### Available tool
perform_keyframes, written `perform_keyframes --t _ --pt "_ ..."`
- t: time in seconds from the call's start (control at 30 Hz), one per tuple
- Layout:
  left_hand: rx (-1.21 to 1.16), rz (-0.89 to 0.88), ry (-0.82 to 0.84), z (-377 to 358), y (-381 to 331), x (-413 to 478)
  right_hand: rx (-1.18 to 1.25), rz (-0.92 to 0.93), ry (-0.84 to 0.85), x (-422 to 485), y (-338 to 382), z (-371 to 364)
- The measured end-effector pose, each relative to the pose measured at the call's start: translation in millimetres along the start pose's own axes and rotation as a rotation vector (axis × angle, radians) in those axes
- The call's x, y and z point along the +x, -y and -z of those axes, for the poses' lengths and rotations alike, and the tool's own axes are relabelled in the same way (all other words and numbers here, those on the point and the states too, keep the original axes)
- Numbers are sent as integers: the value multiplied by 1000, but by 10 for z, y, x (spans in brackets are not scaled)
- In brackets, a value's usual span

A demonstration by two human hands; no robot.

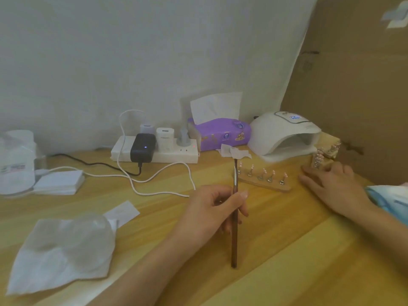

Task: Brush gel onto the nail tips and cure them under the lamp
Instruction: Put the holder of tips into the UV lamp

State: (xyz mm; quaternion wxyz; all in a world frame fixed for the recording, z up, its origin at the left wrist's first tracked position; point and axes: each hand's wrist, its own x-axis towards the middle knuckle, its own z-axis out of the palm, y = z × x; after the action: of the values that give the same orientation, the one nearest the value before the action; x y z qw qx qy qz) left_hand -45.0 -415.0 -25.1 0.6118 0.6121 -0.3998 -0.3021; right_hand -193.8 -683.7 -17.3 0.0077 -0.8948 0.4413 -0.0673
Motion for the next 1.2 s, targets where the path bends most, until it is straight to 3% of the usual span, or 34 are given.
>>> perform_keyframes --t 0.43,0.73,0.83,0.93,1.0,1.2 --pt "27 -4 29 32 -1 -9 -221 -66 -5 177 158 -26" --pt "28 -5 35 35 -20 -19 -130 -74 7 407 95 -63" --pt "17 2 33 42 -27 -17 -152 3 -8 385 13 -62" --pt "26 16 9 18 -22 0 -194 238 -119 310 -116 -32" --pt "62 43 -21 -15 -8 30 -164 316 -97 306 -201 -16" --pt "171 66 -66 -59 19 52 -111 96 -3 685 -468 -72"
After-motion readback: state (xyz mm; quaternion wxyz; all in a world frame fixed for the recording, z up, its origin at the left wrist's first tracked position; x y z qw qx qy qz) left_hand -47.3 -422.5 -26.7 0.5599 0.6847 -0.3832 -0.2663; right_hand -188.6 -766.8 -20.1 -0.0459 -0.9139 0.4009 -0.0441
